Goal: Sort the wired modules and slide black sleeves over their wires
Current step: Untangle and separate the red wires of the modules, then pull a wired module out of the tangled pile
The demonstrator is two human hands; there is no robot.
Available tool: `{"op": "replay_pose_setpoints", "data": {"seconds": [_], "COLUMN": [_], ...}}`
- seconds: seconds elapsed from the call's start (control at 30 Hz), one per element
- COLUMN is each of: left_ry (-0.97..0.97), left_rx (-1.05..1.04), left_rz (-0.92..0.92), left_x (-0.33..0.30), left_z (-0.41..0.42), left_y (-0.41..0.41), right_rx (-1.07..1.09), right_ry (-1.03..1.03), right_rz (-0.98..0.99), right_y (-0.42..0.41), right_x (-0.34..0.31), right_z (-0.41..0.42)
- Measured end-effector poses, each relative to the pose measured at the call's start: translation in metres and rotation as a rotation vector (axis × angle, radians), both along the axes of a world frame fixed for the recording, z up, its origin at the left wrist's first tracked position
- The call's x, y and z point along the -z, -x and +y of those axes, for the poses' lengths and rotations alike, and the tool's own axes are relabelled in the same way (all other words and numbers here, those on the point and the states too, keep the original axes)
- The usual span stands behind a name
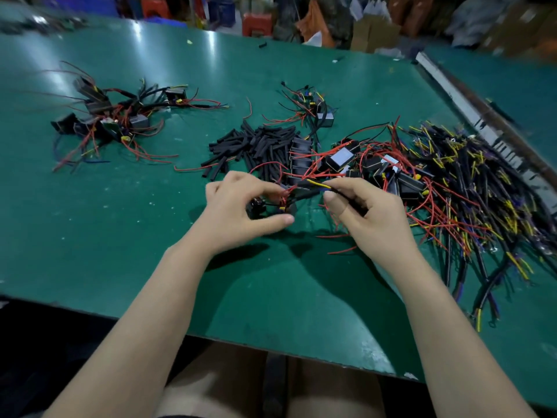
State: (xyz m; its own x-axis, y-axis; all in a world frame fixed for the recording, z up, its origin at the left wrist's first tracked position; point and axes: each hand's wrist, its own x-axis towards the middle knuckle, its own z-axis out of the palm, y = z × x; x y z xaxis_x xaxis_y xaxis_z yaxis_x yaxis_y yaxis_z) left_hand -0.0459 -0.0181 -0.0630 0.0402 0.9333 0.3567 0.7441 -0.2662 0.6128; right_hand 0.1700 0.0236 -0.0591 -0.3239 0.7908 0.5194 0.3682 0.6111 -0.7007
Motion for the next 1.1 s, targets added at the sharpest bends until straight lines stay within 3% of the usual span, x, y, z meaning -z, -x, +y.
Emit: {"op": "replay_pose_setpoints", "data": {"seconds": [0.27,0.43,0.6,0.67,0.77,0.83,0.97,1.1], "left_ry": [-0.129,-0.088,-0.210,-0.091,0.205,0.348,0.466,0.544], "left_rx": [-0.044,-0.025,0.088,0.104,0.033,0.071,0.302,0.255], "left_rz": [0.134,-0.165,-0.558,-0.739,-0.659,-0.611,-0.792,-0.963], "left_x": [0.002,-0.011,-0.052,-0.070,-0.082,-0.082,-0.077,-0.076], "left_z": [0.005,-0.012,-0.011,-0.005,0.002,0.001,-0.008,-0.012], "left_y": [-0.022,-0.010,-0.022,-0.022,-0.014,-0.005,0.016,0.032], "right_rx": [-0.095,-0.136,-0.167,-0.135,-0.095,-0.064,-0.062,-0.008], "right_ry": [0.110,0.047,-0.128,-0.251,-0.334,-0.372,-0.389,-0.442], "right_rz": [0.241,0.235,-0.106,-0.319,-0.470,-0.462,-0.415,-0.318], "right_y": [0.006,0.011,0.025,0.031,0.037,0.042,0.055,0.071], "right_x": [-0.014,-0.052,-0.093,-0.101,-0.101,-0.098,-0.094,-0.082], "right_z": [-0.005,-0.004,-0.001,0.002,0.007,0.010,0.013,0.012]}}
